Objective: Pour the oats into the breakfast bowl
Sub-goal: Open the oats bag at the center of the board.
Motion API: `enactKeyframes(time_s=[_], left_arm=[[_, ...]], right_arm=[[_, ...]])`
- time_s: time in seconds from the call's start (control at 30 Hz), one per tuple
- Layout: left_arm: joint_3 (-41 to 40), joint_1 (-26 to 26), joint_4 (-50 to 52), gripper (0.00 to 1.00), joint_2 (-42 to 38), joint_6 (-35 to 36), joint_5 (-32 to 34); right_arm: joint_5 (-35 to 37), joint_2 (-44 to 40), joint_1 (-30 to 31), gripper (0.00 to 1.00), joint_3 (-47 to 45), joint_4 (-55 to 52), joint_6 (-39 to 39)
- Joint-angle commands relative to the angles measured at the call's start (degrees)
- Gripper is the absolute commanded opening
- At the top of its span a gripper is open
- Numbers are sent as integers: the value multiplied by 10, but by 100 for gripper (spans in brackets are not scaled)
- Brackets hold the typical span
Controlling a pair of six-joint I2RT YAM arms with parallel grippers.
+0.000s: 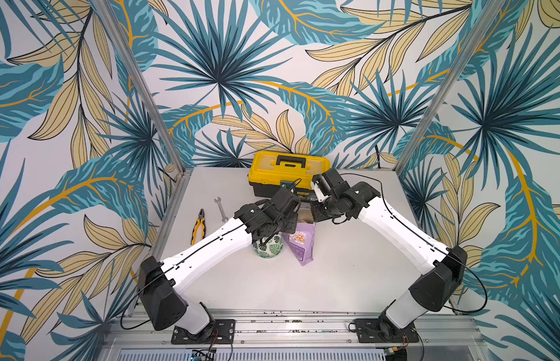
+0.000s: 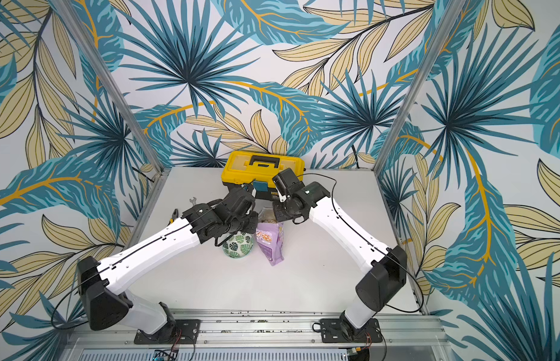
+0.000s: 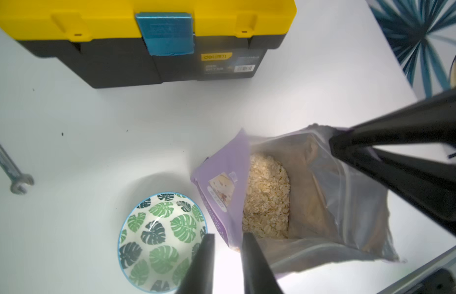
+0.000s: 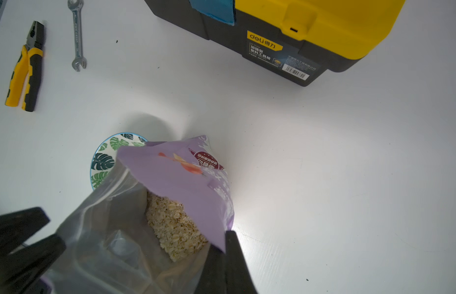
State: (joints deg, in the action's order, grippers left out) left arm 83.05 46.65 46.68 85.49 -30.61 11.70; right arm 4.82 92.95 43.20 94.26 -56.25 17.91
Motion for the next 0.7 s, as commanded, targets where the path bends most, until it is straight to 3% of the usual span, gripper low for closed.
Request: enactKeyframes(time_s=[0.0, 0.13, 0.27, 0.4, 0.57, 0.67], left_arm=[[-8, -8, 1, 40, -23, -3, -2], [-7, -10, -30, 46, -26, -24, -24], [-12, -10, -56, 63, -20, -42, -67], [-6, -10, -73, 71, 10, -50, -104], [12, -10, -82, 72, 54, -46, -99], [23, -10, -65, 63, 78, -37, -69]], right_arm=[[-12, -33, -14, 0, -14, 17, -5], [1, -39, -13, 0, -17, 8, 3], [-13, -45, -13, 0, -19, 10, 6], [-18, -47, -13, 0, -21, 14, 9], [-19, -50, -11, 0, -24, 17, 11], [-12, -55, -10, 0, -32, 20, 8]])
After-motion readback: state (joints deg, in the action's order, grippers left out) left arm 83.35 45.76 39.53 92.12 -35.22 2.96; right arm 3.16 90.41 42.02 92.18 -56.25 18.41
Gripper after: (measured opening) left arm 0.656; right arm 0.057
